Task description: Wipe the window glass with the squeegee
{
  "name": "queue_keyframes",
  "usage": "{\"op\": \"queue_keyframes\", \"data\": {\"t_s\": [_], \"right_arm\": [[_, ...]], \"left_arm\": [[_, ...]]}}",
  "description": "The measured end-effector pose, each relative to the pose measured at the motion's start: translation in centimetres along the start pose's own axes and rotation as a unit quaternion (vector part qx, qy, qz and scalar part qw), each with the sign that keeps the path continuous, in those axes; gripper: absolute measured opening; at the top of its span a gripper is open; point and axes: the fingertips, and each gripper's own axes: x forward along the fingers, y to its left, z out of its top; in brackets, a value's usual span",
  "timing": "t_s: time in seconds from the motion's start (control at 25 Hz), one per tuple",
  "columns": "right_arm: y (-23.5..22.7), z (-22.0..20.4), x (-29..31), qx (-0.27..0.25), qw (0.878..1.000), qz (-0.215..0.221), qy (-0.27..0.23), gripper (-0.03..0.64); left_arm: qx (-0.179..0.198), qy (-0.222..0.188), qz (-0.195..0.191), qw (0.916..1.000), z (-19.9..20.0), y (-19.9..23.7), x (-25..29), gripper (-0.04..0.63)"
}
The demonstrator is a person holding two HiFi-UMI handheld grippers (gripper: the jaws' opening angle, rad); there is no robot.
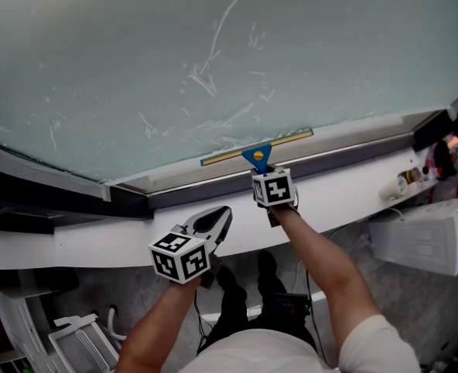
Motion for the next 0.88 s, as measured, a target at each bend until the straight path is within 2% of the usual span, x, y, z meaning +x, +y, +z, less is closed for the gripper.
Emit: {"op": "queue_keyframes", "data": {"t_s": [0.6, 0.88], "right_arm": [[-0.4, -3.2, -2.2, -0.007, 0.999, 0.017, 0.030, 0.130], [1.3, -1.3, -8.5, -0.018, 0.998, 0.052, -0.014, 0.131]], "left_arm": [[-0.011, -0.021, 0.002, 0.9997, 0.3, -1.8, 1.3, 0.029], [-0.028, -0.035, -0.013, 0.9989, 1.1, -4.0, 3.0, 0.048]]}}
